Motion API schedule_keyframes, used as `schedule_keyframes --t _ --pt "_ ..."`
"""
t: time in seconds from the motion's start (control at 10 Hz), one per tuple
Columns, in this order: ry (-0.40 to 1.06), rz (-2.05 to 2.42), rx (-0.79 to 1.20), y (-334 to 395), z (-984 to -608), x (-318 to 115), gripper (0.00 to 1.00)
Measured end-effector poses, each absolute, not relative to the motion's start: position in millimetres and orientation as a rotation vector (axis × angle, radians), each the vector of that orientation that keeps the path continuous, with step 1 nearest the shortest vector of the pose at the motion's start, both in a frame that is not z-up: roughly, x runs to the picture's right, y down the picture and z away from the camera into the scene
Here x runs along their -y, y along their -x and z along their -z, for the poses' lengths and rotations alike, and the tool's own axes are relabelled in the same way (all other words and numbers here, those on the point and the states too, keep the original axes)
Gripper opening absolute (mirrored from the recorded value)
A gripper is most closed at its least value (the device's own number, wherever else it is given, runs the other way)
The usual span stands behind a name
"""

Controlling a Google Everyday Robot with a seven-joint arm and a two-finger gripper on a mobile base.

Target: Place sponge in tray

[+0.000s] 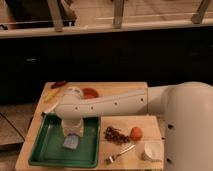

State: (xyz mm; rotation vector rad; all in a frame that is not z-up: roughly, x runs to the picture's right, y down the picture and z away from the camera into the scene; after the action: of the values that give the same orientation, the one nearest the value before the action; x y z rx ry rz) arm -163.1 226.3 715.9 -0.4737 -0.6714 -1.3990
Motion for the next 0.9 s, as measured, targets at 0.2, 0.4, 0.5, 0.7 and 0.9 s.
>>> schedule_keyframes --t 0.2,0.4,0.5,0.7,0.9 --pt "0.477 1.413 0.677 163.6 -715.5 -227.2 0.52" --pt "0.476 1.426 0.683 164.6 -715.0 -227.4 0.52" --pt "0.475 1.434 0.686 164.8 -714.6 -227.3 0.52" --pt "0.476 1.452 0.691 164.6 -714.2 -227.7 0.56" --pt "0.476 1.468 0.697 166.6 -713.5 -228.8 0.50"
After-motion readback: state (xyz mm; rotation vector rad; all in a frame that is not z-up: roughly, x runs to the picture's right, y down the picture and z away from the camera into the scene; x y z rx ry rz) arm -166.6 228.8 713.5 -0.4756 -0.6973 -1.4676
